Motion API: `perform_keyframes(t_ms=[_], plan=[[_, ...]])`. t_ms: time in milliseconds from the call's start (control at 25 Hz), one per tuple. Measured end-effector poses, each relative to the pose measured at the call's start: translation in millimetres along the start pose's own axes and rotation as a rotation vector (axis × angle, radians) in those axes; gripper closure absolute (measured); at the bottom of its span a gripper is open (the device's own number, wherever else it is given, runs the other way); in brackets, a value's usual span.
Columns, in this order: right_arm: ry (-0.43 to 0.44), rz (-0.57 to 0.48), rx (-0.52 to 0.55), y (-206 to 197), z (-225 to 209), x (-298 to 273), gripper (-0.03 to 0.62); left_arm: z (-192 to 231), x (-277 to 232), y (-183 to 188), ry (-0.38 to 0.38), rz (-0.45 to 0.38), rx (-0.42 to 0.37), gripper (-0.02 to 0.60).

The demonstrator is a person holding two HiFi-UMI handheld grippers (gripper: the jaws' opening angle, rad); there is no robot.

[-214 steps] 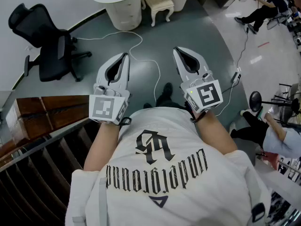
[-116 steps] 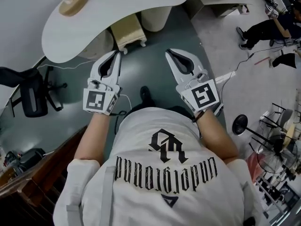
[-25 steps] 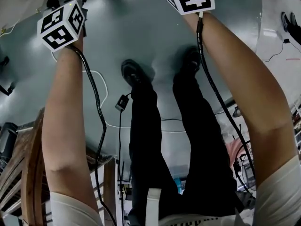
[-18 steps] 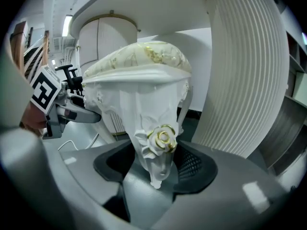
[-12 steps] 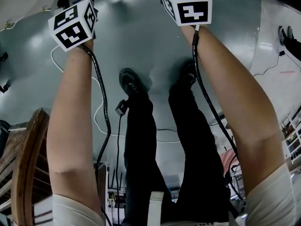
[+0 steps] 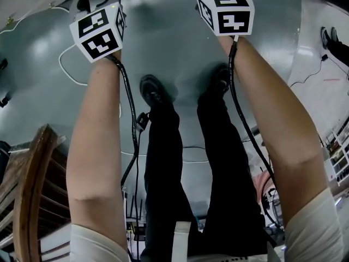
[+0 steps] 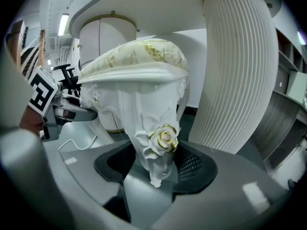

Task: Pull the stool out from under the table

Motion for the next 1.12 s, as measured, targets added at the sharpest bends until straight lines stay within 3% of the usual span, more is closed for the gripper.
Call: perform_keyframes(t_ms=[240,480,720,1120], plan=[[-0.020,0.008,0.008,-16.2,24.1,30.9,0.353,-1.8,32.6,-23.0,-0.032,-0.002,0.000,0.314],[-0.009,0.045,0.021,-37.1,39.5,65.2,0.355,-14.4,67.5,-46.9,-0.059,0.051,-0.017,0.318],[0.009,0.050,0.048,-65.1,59.4,101.0,0.355,-33.5,109.2,-84.8,-0.041,0.042,0.004,0.318],[0.055,0.047,0.080,-120.5,63.6,172.6,0.355,-97.3,169.0,-138.7,-0.027,0.048,0.038,0.320]])
Point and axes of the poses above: the fingertips, and each gripper's own axes: x backward along the fingers, z to its left, y out of its top, the point moved 9 cm from there along x, backward along the fingers, and after that the axes turned 15 degrees about -y, right-handed, at the moved point
